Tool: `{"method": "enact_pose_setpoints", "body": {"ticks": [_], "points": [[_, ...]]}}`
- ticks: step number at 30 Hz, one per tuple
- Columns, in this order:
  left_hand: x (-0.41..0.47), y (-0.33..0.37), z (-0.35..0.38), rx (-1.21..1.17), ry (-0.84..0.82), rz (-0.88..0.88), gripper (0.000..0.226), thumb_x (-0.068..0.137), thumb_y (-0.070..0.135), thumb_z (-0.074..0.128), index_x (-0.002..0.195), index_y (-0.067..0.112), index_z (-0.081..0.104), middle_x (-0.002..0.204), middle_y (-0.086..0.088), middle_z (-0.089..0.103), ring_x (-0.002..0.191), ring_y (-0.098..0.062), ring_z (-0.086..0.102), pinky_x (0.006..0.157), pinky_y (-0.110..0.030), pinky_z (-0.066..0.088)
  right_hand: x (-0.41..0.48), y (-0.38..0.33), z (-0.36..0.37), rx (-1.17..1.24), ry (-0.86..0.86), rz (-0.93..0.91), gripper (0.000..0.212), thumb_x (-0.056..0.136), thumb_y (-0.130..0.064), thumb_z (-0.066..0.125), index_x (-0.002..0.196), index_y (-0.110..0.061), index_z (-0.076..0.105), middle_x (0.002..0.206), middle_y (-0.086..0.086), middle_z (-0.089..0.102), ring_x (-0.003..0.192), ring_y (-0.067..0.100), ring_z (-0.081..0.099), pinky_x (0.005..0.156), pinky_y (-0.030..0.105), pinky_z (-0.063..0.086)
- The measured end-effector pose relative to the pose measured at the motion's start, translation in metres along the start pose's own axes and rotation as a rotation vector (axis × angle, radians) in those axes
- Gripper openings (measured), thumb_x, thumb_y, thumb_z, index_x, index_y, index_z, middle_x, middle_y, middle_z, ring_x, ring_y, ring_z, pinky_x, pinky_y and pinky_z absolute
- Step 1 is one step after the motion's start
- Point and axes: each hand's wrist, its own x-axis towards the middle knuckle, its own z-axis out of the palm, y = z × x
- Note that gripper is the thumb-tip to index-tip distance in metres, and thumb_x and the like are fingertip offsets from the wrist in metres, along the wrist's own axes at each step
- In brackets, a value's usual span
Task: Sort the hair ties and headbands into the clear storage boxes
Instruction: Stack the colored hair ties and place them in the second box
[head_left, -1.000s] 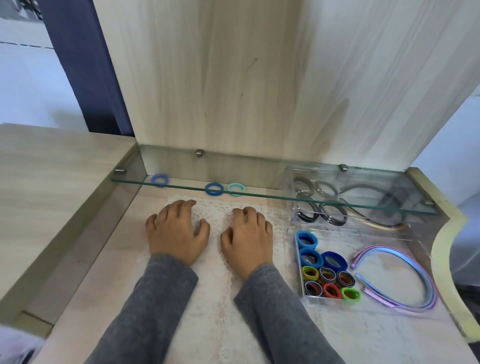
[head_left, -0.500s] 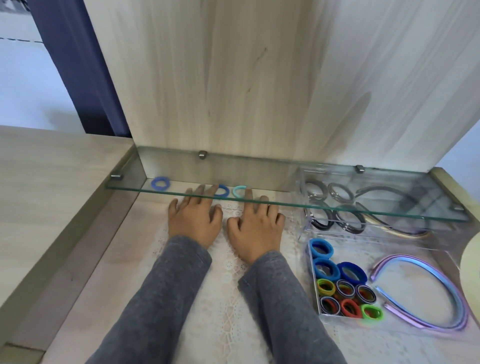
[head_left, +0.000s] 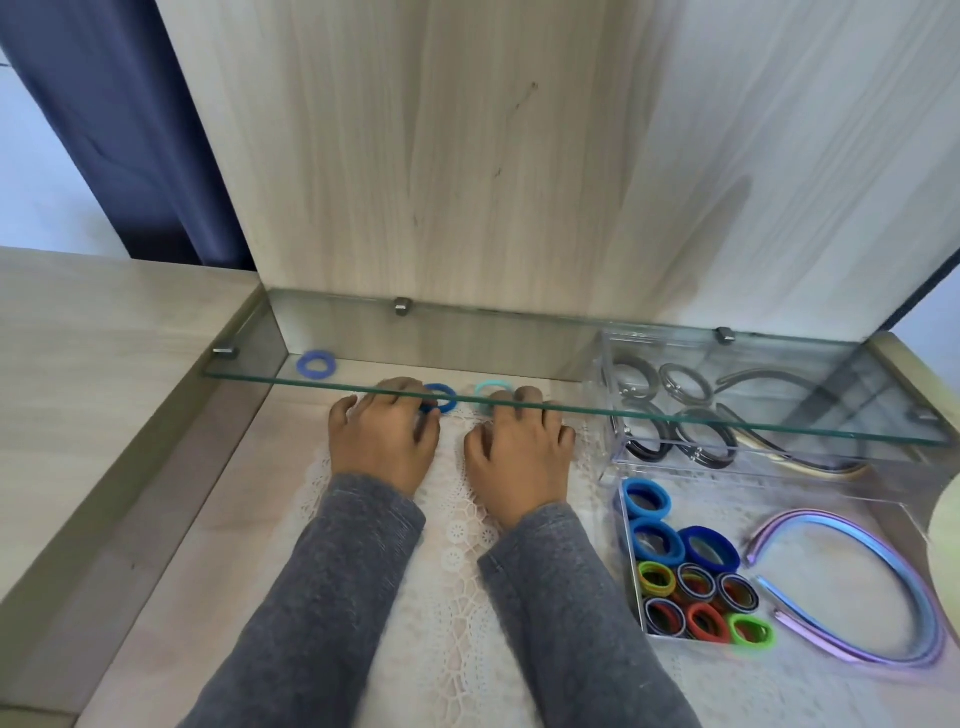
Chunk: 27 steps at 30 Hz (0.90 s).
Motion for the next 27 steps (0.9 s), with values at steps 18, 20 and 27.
{"method": "enact_pose_setpoints", "body": {"ticks": [18, 20, 27], "points": [[-0.037, -0.019, -0.025, -0.163, -0.115, 0.014, 0.009, 0.084, 0.04, 0.062, 0.092, 0.039, 0.065, 0.106, 0.026, 0.061, 0.099, 0.001, 0.056, 0.099, -0.034, 0.023, -0.01, 0.004, 0.002, 0.113, 0.187, -0.126, 0.011, 0.084, -0.026, 0.066, 0.094, -0.03, 0.069, 0.108, 0.004, 0.059, 0.095, 0.029, 0.052, 0.075, 0.04, 0.04], [-0.036, -0.017, -0.028, -0.173, -0.087, -0.011, 0.013, 0.084, 0.041, 0.056, 0.096, 0.038, 0.063, 0.106, 0.025, 0.061, 0.098, 0.001, 0.056, 0.097, -0.03, 0.024, -0.011, 0.002, 0.001, 0.161, 0.183, -0.166, 0.01, 0.085, -0.026, 0.065, 0.094, -0.03, 0.068, 0.103, 0.002, 0.061, 0.095, 0.027, 0.052, 0.074, 0.037, 0.036], [-0.017, -0.034, -0.031, -0.075, 0.111, -0.155, 0.021, 0.083, 0.025, 0.063, 0.103, 0.019, 0.065, 0.105, -0.001, 0.067, 0.093, -0.026, 0.062, 0.088, -0.04, 0.043, -0.015, -0.004, 0.002, 0.385, 0.027, -0.332, 0.011, 0.087, -0.031, 0.063, 0.096, -0.034, 0.068, 0.109, -0.008, 0.054, 0.104, 0.013, 0.037, 0.084, 0.032, 0.028]]}}
